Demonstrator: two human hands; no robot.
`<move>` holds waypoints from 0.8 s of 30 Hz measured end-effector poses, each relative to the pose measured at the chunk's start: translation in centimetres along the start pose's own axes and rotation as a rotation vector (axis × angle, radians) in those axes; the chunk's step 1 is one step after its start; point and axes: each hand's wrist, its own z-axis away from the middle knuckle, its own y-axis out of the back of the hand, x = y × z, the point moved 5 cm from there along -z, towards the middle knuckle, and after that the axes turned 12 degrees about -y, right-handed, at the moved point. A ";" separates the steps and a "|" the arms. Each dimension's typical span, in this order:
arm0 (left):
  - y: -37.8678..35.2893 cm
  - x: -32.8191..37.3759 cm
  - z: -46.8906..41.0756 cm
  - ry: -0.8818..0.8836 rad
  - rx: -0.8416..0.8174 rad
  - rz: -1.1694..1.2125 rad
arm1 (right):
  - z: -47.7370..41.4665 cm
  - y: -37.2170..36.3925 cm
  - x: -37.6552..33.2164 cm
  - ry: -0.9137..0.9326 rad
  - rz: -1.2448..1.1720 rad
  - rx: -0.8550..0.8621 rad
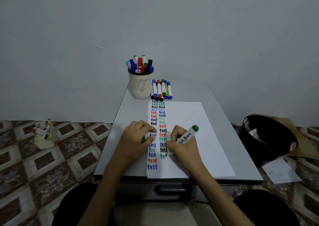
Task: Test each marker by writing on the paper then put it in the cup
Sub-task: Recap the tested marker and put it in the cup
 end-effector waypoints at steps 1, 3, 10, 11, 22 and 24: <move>-0.1 -0.1 0.0 0.003 -0.003 0.000 | 0.0 0.1 0.0 0.002 -0.020 0.005; -0.1 -0.1 0.0 0.006 -0.002 0.002 | 0.0 0.0 0.1 0.011 -0.010 0.003; -0.1 -0.2 -0.1 0.009 0.010 0.011 | -0.2 -0.1 0.3 -0.009 -0.014 -0.029; -0.1 -0.2 -0.1 0.008 0.011 0.011 | -0.1 -0.1 0.2 -0.008 -0.011 -0.025; -0.1 -0.3 -0.1 0.046 -0.013 0.036 | 0.5 0.0 -0.5 0.001 -0.104 -0.011; -0.2 -0.3 -0.1 0.050 -0.018 0.039 | 0.5 0.0 -0.4 0.001 -0.104 -0.024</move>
